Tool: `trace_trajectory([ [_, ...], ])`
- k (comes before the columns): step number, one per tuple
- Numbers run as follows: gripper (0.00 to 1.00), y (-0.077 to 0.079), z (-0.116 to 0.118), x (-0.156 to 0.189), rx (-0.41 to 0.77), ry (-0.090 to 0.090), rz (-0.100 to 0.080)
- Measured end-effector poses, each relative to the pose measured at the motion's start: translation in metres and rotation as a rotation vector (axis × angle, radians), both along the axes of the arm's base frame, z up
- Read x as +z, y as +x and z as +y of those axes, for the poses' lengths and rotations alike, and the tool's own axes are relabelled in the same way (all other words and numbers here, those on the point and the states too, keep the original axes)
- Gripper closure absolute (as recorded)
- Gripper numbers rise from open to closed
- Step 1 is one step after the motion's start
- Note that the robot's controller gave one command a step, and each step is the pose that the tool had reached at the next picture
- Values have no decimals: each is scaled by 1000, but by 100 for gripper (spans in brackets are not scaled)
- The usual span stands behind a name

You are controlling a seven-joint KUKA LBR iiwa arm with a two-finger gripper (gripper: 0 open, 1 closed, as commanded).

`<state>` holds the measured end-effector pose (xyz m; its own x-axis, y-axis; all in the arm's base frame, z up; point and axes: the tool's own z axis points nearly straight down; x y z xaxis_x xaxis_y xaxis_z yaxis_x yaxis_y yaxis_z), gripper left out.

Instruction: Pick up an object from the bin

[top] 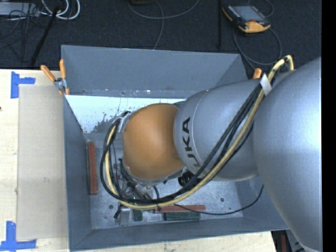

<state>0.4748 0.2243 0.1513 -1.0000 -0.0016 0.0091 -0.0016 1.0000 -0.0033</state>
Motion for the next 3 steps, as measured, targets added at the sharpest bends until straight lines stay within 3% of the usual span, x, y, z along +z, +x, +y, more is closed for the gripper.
trace_trajectory([
  [1,0,13,-28,-49,297,2,-3],
  [2,0,37,-96,21,262,4,-16],
  [3,0,22,-72,-67,881,9,-2],
])
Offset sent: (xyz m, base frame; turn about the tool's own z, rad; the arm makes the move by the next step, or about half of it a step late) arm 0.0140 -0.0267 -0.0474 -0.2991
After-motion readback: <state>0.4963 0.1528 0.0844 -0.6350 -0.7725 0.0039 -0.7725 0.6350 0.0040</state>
